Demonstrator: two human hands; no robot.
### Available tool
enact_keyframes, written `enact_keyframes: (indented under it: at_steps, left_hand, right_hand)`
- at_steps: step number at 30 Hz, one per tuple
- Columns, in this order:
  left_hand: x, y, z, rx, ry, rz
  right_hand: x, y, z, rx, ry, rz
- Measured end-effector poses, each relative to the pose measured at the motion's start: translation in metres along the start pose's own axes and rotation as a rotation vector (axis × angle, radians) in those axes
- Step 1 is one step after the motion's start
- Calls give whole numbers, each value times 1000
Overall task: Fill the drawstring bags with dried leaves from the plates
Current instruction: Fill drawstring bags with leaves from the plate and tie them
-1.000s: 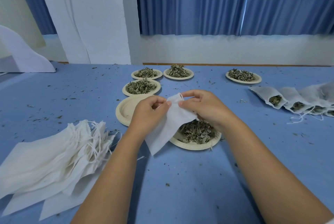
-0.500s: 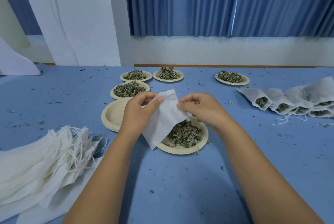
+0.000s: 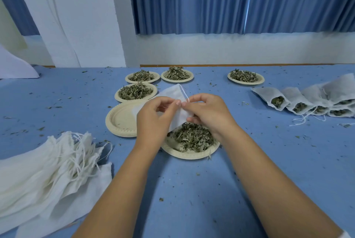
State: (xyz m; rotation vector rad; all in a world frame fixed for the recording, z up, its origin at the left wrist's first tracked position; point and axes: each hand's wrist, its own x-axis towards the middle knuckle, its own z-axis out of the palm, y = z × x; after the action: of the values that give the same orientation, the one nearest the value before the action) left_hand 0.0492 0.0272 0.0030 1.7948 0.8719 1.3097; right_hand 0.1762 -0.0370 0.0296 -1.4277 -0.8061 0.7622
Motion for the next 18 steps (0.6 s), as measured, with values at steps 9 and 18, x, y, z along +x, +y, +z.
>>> enact_keyframes:
  at_steps: [9, 18]
  left_hand:
    - [-1, 3, -4, -253, -87, -160]
    - [-3, 2, -3, -69, 13, -101]
  right_hand:
    - [1, 2, -4, 103, -282, 81]
    - [9, 0, -26, -589, 424, -242]
